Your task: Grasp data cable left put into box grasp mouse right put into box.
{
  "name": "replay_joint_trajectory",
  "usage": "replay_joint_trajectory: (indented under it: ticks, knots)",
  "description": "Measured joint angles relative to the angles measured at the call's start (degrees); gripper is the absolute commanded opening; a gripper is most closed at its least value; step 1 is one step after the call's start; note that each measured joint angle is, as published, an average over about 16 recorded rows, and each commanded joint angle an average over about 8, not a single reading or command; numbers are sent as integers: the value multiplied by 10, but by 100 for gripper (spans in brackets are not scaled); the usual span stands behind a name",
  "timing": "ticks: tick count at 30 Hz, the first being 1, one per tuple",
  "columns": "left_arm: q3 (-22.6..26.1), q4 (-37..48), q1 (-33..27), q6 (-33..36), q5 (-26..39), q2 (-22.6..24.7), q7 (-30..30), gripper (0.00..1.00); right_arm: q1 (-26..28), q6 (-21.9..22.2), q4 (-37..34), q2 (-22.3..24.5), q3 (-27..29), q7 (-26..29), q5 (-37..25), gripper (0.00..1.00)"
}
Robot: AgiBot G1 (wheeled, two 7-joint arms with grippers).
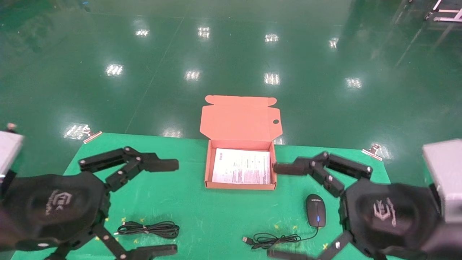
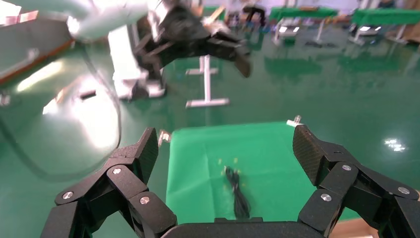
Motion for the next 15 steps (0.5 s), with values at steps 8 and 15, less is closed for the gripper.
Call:
replay_joint_trajectory:
  ticks: [8, 15]
  knots:
    - [56, -5, -63, 20, 87, 9, -12, 100, 64, -22, 14, -8, -54, -20, -100, 100]
    - [124, -12, -125, 25, 181, 24, -25, 100, 148, -34, 23, -34, -146, -59, -216, 100]
